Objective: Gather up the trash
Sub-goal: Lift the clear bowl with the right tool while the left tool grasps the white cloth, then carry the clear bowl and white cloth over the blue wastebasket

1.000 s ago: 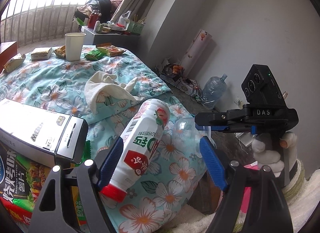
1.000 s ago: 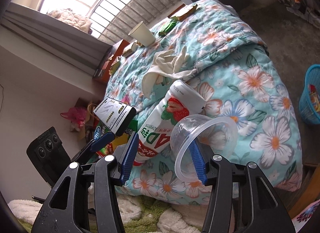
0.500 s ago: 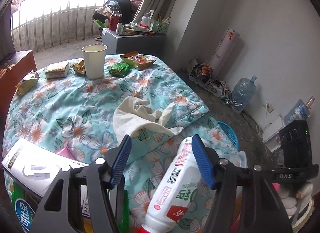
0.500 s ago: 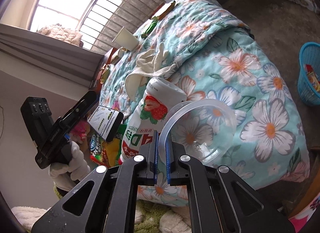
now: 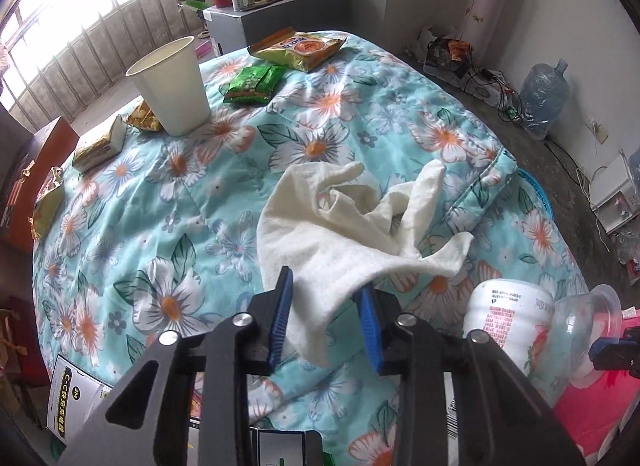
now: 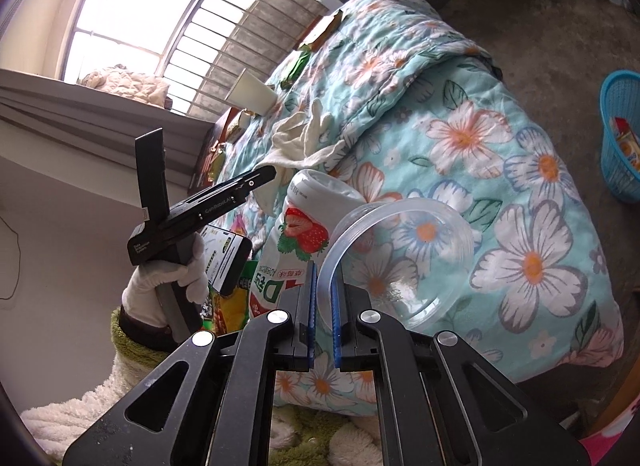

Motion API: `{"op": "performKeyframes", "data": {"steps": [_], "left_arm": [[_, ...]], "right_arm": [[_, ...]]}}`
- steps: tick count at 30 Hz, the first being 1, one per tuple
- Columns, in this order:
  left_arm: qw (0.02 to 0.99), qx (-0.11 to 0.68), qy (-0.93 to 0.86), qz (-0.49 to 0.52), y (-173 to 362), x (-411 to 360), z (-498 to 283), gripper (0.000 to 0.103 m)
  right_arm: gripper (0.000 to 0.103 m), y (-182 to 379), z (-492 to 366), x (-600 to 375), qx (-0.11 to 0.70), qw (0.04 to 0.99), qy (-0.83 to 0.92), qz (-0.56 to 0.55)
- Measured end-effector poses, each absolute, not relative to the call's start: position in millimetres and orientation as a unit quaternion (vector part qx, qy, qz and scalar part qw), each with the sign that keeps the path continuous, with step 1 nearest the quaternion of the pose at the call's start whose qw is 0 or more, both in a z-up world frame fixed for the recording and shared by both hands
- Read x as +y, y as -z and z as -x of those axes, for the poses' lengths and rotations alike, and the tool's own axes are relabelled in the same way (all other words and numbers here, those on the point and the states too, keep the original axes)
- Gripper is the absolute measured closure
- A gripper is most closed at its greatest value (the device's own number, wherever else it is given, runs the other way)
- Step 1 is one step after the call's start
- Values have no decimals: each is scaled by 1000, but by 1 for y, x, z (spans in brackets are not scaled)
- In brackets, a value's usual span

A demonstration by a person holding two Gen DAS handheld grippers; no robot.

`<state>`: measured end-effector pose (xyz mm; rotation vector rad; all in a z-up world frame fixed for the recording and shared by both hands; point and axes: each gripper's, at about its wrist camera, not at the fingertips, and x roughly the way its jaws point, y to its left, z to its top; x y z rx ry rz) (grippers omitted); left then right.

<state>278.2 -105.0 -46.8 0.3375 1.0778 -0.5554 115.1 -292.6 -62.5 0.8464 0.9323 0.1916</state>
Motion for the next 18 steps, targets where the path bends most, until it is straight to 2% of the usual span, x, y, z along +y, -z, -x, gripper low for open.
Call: {"op": "performKeyframes", "data": {"steps": [1,4,9,18], "left_arm": [[811,501,261,-151,45,-103,-279,89],[821,487,266,-135,35,-100,-277,99],[840,456,273,-107,5,-91,-272,100],[868,371,328,-42,-84,-87,-247,101]], "right_arm": [[98,63,-116,-293,435,804,-90,-396],[98,64,-114,-295,433,802,-91,-402],[98,58,-108,-303,418,807,-89,-407],[98,38,-88,-328,373,825,-74,-418]]}}
